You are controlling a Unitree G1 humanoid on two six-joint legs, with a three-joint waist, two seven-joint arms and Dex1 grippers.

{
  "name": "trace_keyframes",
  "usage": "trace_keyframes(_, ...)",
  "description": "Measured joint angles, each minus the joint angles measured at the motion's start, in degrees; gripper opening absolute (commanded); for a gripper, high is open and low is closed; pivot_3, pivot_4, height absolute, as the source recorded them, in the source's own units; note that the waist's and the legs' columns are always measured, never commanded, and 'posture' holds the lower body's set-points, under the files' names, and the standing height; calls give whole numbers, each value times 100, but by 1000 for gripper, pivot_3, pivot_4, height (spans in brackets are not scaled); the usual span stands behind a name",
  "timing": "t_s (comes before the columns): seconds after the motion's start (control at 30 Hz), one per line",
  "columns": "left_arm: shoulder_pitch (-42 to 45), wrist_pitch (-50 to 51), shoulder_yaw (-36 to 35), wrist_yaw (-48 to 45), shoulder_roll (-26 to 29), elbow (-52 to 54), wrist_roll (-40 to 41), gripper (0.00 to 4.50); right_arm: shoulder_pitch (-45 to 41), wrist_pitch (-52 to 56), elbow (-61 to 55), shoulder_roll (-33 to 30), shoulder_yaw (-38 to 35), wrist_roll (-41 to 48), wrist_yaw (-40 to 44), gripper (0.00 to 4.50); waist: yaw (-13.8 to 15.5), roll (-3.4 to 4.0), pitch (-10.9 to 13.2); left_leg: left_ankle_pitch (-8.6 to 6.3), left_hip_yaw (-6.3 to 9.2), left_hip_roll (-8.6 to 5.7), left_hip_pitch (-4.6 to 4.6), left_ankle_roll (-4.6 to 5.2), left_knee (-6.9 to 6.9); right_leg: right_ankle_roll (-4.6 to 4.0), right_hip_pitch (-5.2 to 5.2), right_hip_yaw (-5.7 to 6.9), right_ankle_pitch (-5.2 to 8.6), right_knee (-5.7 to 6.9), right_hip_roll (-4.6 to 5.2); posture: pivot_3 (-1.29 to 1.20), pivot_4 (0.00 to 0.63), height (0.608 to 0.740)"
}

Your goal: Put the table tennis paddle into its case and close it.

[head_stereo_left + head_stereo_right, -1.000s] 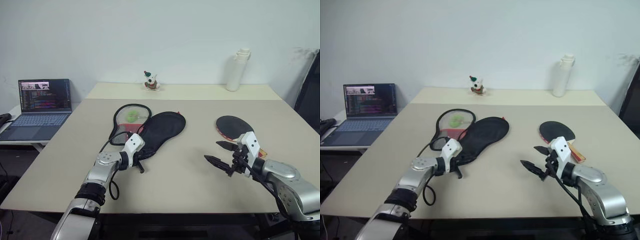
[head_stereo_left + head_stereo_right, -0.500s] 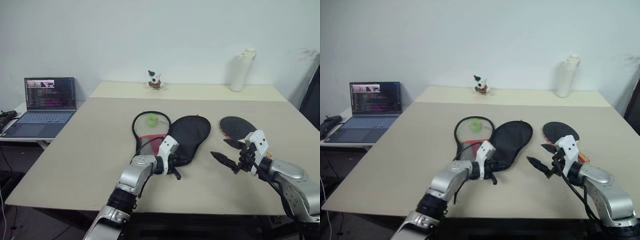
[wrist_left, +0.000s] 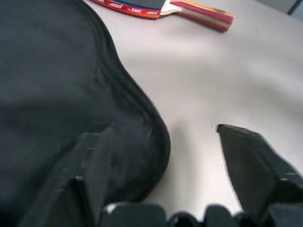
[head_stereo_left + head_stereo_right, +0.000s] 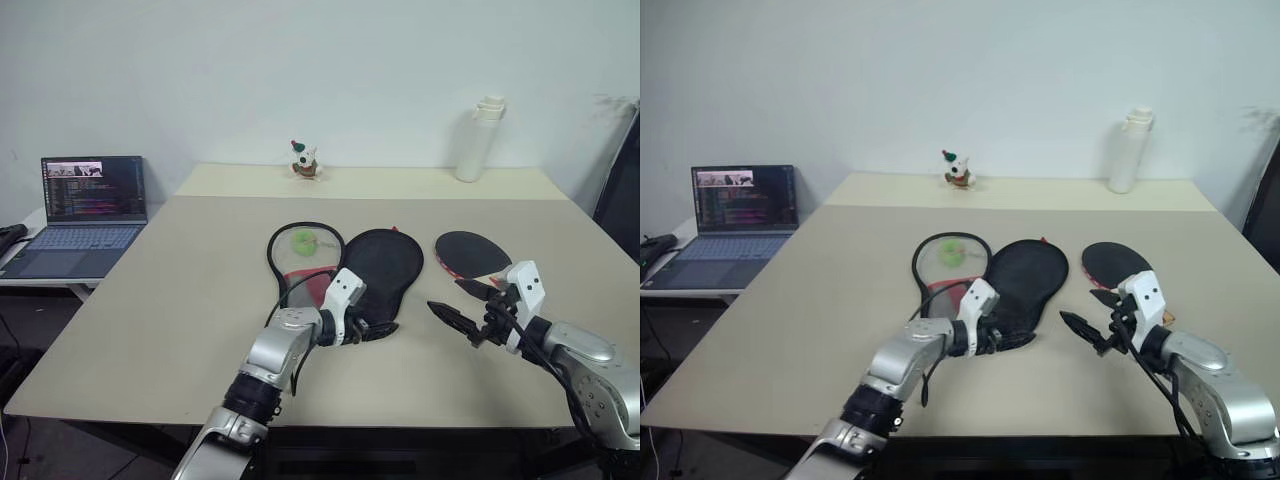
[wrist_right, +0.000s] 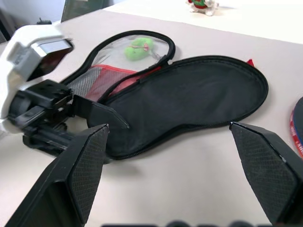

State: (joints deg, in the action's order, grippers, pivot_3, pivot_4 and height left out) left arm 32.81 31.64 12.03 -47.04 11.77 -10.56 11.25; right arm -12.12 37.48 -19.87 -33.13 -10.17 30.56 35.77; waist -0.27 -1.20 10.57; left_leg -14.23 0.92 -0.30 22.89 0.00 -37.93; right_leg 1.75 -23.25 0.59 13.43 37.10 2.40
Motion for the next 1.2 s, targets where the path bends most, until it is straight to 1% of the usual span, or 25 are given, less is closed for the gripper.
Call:
trace_keyframes(0.07,-208,119,-105,-188,279,406,210,3638,-148,96,44,57,12,18,-92,4500,2,0,0,0,0,1,0,0,-1,-1,0,0,0,0,0,0,150,740)
trace_keyframes(0.17,-362,188,-393,-410,669,719,531,3638,-502,270,330,196,44,-25,-333,4500,2,0,0,0,0,0,-1,0,-3,-1,0,1,0,0,1,0,150,740)
trace_keyframes(0.3,-403,113,-882,-507,1127,803,723,3638,-883,620,1007,332,211,-234,-733,4500,12,0,0,0,-1,-1,1,0,0,-6,-1,1,-3,-2,1,0,150,740)
trace_keyframes(0.47,-412,-203,-1531,-473,1593,734,818,3638,-1422,945,1906,740,469,-503,-1167,4500,4,1,0,0,-4,-1,3,0,4,-7,-6,1,-3,-2,2,0,150,740)
trace_keyframes(0.63,-505,-428,-1718,-474,1884,558,811,3638,-1800,917,2513,1240,585,-710,-1389,4500,2,1,1,0,-4,-1,3,0,4,-7,-6,1,-3,-1,3,0,150,740)
trace_keyframes(0.77,-512,-492,-1788,-460,1971,534,810,3638,-1952,778,2825,1574,760,-878,-1457,4500,-2,1,1,0,-3,-1,3,0,4,-7,-6,2,-3,-1,3,0,150,740)
trace_keyframes(1.03,-512,-722,-1789,-425,1952,544,809,3638,-2008,416,3012,1848,1099,-1265,-1445,4500,-24,1,1,0,-3,1,0,0,4,-7,-6,1,-4,3,3,0,150,740)
trace_keyframes(1.07,-512,-728,-1777,-426,1951,546,810,3692,-2008,404,3012,1890,1105,-1288,-1445,4114,-39,1,1,0,-4,2,-1,0,5,-7,-6,0,-4,3,2,0,150,740)
trace_keyframes(1.13,-514,-729,-1751,-428,1951,546,810,3692,-2008,406,3012,1963,1105,-1316,-1452,3613,-69,1,1,0,-3,4,-1,0,5,-7,-6,1,-4,3,1,0,150,740)
trace_keyframes(1.2,-515,-758,-1743,-421,1943,547,811,3692,-2008,433,3007,2079,1105,-1317,-1462,2870,-101,1,1,0,-3,4,-1,0,5,-7,-6,1,-4,3,1,0,150,740)
